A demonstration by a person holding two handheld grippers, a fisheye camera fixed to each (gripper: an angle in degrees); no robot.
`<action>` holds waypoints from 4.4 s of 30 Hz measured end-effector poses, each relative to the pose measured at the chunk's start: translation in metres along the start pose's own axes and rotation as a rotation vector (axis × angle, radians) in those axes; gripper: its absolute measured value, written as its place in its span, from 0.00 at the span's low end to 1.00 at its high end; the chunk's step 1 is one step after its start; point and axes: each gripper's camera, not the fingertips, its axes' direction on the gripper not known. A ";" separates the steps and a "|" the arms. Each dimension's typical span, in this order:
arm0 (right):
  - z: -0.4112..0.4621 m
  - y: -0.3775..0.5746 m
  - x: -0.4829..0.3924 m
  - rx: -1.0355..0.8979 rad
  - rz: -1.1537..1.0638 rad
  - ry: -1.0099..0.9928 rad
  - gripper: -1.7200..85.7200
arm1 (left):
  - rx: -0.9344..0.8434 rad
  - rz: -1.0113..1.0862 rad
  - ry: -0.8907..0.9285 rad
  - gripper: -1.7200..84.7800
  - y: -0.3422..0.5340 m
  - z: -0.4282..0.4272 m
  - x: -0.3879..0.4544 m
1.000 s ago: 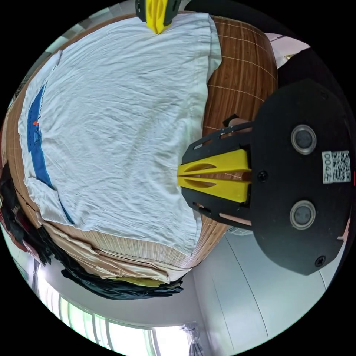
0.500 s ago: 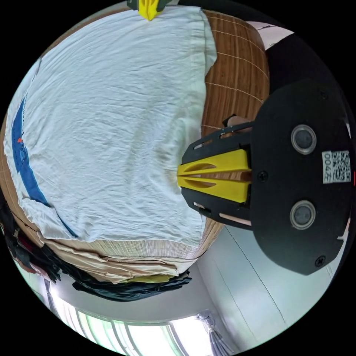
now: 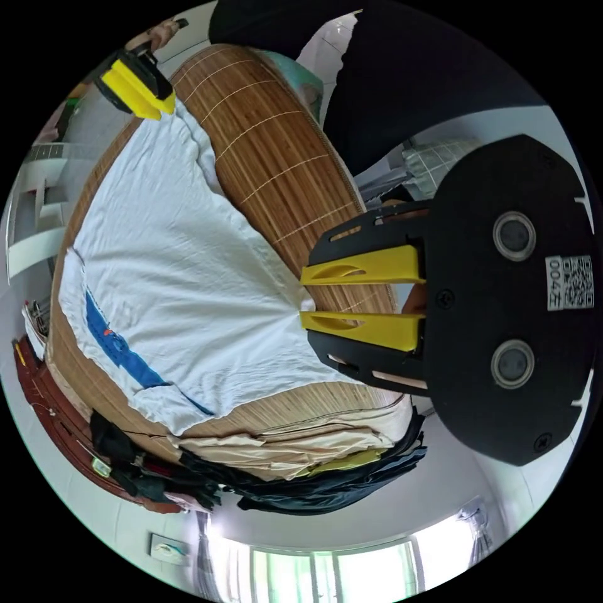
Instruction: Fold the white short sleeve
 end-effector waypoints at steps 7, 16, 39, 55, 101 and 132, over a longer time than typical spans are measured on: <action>0.014 0.003 -0.056 0.030 -0.239 0.104 0.08 | 0.033 -0.009 0.050 0.11 -0.004 -0.052 0.017; 0.034 0.009 -0.035 -0.022 -0.221 0.025 0.02 | 0.023 -0.223 0.339 0.13 -0.010 -0.080 -0.028; 0.026 -0.109 -0.064 0.149 -0.209 -0.194 0.01 | -0.001 -0.094 0.198 0.11 0.025 -0.065 0.072; 0.085 -0.173 -0.082 -0.006 -0.209 -0.299 0.02 | 0.179 0.150 -0.107 0.07 0.105 -0.102 0.148; -0.055 -0.007 -0.104 0.059 -0.278 0.325 0.09 | -0.070 0.077 -0.001 0.04 0.072 -0.106 -0.013; 0.096 -0.135 -0.033 -0.023 -0.221 -0.396 0.11 | -0.039 -0.064 0.044 0.03 0.095 -0.193 -0.010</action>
